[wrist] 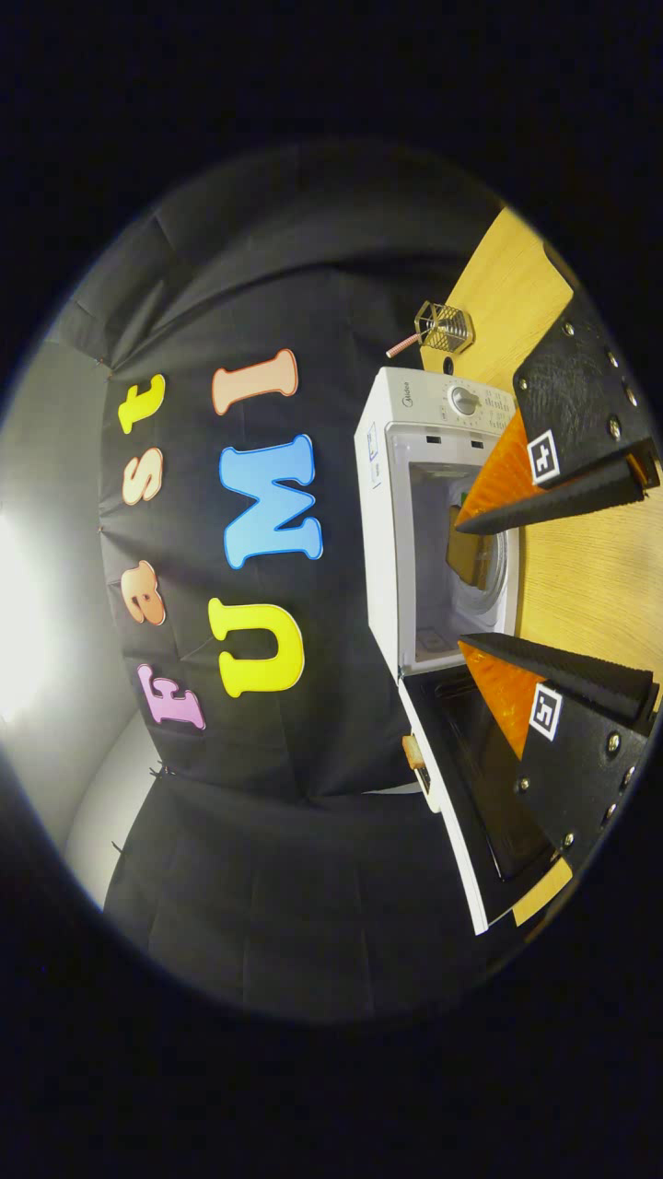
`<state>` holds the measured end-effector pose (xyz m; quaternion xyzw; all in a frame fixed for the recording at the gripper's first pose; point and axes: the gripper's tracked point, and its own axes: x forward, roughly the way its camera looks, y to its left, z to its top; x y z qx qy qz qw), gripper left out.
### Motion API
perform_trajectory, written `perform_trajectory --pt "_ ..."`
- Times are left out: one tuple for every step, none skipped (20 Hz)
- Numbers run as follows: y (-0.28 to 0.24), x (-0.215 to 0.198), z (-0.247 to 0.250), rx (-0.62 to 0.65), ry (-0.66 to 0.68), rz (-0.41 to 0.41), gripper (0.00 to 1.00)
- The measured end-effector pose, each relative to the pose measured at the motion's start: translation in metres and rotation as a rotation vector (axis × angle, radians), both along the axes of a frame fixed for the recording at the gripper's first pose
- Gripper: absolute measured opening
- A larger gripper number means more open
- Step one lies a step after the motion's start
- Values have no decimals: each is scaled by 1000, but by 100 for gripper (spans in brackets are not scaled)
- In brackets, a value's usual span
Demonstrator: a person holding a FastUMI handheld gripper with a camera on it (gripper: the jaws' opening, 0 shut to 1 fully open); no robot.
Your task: Open the microwave, put the food inside, and close the microwave door.
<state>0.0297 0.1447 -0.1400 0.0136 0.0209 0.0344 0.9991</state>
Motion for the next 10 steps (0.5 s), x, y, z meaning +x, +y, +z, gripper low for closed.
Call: perform_trajectory --pt "1 -7 7 -7 -8 -7 58" --pt "4 -11 12 -5 -13 -7 55" --pt "6 -12 15 14 -10 -13 55" --pt "16 -15 19 42 -3 6 43" --pt "29 -18 21 66 8 38 37" --pt "46 -25 24 87 15 84 33" --pt "65 -32 28 119 16 143 28" --pt "84 -41 29 141 31 197 20" --pt "98 -49 27 134 48 237 11" --pt "107 -56 26 121 50 254 11"
